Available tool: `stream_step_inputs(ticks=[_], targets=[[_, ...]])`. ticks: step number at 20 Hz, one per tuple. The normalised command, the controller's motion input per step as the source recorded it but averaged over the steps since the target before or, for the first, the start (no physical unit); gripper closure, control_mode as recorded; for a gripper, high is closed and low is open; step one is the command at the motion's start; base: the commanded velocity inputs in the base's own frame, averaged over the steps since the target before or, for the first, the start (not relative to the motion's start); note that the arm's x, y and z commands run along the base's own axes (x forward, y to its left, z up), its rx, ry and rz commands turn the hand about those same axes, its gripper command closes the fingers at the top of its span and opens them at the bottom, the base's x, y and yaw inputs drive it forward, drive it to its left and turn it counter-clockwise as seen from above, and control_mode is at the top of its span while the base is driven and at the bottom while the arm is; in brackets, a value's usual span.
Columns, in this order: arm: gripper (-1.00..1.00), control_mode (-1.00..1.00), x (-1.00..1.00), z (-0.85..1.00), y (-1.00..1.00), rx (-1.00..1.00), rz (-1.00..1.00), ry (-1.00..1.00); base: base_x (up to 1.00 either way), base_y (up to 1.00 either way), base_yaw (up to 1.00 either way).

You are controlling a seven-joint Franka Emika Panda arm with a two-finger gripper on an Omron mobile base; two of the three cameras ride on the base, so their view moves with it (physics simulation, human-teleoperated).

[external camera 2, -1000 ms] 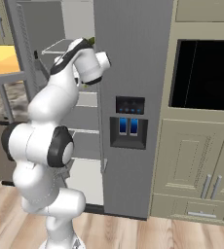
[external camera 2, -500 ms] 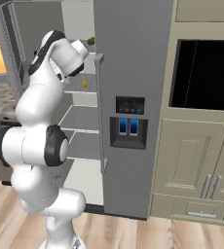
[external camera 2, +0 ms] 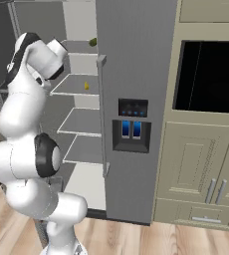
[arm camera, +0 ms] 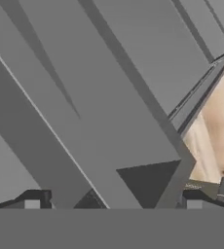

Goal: Take the lemon wedge from the fridge and place it on the plate with fish on the dining counter.

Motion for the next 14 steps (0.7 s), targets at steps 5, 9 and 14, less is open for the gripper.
stream_step_inputs(ticks=[5,9,14], targets=[[-1.00,-1.00,0.75,-0.54,1.00,0.35,0.01,-0.13,0.00,0.00,0.00],[-1.00,-1.00,1.00,-0.75,1.00,0.30,0.00,-0.11,0.00,0.00,0.00],[-1.00,-1.00,0.88,-0.69,1.00,0.08,0.00,-0.03,0.00,0.00,0.00]])
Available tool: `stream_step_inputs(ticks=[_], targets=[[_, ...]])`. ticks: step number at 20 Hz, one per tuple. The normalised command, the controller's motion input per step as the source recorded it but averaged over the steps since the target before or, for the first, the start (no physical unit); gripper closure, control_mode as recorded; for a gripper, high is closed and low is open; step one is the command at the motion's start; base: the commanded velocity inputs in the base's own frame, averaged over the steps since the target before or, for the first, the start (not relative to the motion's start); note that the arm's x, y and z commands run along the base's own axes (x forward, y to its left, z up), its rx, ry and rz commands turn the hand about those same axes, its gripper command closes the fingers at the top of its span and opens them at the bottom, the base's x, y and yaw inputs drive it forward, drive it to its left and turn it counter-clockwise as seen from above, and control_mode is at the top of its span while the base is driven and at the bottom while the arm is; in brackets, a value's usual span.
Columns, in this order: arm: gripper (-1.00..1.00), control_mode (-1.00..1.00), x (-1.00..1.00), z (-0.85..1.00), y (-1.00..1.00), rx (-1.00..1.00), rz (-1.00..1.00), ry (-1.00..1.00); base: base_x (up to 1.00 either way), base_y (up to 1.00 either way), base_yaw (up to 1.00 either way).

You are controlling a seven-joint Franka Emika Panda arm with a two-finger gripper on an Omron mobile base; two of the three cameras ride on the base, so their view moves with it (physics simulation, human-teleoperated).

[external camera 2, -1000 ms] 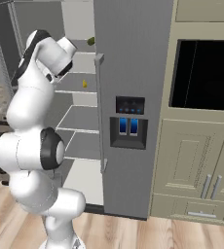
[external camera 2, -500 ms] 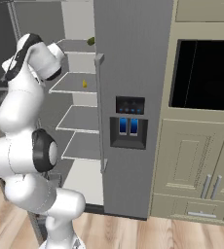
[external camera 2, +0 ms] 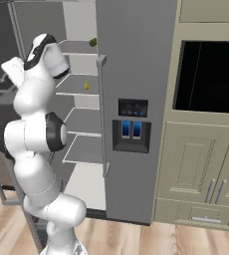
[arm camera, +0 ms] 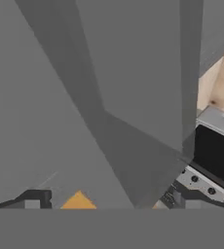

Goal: Take the lemon wedge from the fridge and place it on the plate with fish on the dining counter.

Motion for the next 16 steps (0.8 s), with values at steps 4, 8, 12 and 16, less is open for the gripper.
stream_step_inputs(ticks=[4,8,12,16], targets=[[-1.00,-1.00,0.86,-1.00,1.00,0.00,0.00,0.00,0.00,0.00,0.00],[-1.00,-1.00,0.49,-1.00,1.00,0.00,0.00,-0.01,0.00,0.00,0.00],[-1.00,-1.00,0.00,-0.04,0.23,0.04,0.03,-0.06,0.00,0.00,0.00],[-1.00,-1.00,-1.00,0.82,-0.31,-0.01,-0.07,-0.66,0.00,0.00,0.00]])
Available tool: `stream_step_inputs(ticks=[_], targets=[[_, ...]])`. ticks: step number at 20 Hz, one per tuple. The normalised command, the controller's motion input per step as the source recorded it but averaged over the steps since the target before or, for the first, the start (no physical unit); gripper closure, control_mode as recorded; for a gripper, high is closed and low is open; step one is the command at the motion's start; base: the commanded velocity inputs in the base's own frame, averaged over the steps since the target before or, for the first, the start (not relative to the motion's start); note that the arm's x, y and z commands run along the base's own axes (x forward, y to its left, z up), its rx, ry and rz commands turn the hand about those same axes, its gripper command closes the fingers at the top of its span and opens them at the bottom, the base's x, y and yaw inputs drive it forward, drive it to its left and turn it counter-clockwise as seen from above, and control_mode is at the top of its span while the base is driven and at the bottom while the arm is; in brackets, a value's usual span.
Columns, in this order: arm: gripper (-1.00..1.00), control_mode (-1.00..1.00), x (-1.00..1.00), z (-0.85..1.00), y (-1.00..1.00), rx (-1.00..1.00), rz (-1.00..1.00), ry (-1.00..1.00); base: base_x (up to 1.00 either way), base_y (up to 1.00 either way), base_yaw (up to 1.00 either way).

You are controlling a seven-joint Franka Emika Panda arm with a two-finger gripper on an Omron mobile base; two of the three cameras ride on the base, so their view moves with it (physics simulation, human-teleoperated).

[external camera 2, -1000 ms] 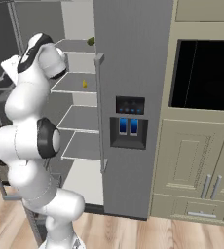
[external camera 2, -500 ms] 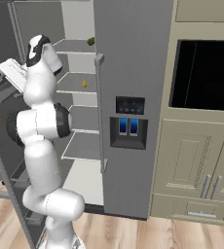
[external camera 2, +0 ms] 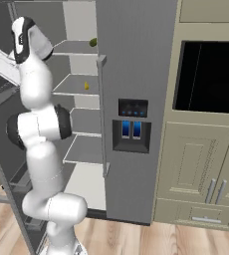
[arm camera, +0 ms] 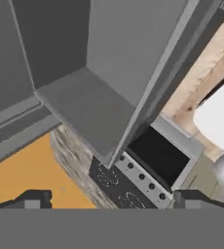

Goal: Take the lemon wedge from the fridge and place it on the plate with fish on the dining counter.

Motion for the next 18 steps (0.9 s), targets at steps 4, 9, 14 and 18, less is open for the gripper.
stream_step_inputs(ticks=[4,9,14,18], targets=[[-1.00,-1.00,-1.00,0.82,-0.65,-0.12,-0.14,-0.70,0.00,0.00,0.00],[-1.00,-1.00,-1.00,0.24,-0.94,-0.32,-0.03,-0.65,0.00,0.00,0.00],[-1.00,-1.00,-1.00,-0.22,-1.00,-0.25,0.00,-0.56,0.00,0.00,0.00],[-1.00,-1.00,-1.00,-0.83,-1.00,0.03,-0.02,-0.65,0.00,0.00,0.00]])
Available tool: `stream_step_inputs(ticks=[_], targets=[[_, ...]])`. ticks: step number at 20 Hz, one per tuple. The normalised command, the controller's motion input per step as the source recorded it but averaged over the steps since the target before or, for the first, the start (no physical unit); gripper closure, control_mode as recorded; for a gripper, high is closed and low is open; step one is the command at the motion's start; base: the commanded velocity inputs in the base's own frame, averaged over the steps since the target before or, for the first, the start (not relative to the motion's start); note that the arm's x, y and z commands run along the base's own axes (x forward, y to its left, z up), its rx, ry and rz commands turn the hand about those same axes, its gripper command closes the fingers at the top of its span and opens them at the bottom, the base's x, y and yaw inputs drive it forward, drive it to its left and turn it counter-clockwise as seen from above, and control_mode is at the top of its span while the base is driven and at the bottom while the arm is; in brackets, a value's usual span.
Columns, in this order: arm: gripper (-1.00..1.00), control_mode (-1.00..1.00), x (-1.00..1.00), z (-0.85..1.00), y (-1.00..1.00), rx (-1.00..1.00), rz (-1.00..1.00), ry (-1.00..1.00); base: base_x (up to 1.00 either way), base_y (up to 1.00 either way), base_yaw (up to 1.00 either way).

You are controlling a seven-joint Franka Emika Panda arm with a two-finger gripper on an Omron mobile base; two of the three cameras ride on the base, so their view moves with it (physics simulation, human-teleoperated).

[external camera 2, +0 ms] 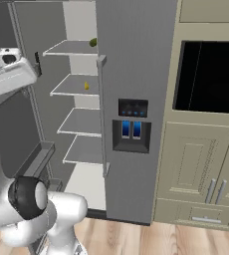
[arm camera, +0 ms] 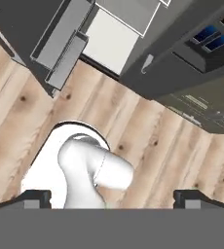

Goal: Take the lemon wedge from the fridge and place it on the plate with fish on the dining counter.

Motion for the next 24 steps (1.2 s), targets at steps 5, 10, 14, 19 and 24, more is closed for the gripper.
stream_step_inputs(ticks=[5,10,14,19,24], targets=[[-1.00,-1.00,-0.70,-0.69,-0.65,0.28,-0.24,-0.50,0.00,0.00,0.00],[-1.00,-1.00,-0.18,0.00,-0.13,0.23,-0.22,-0.36,0.00,0.00,0.00],[-1.00,-1.00,-0.02,0.13,0.03,0.19,-0.01,-0.22,0.00,0.00,0.00],[-1.00,-1.00,0.00,0.02,0.06,0.09,0.00,-0.14,0.00,0.00,0.00],[-1.00,-1.00,0.47,0.10,0.56,0.00,-0.06,0.01,0.00,0.00,0.00]])
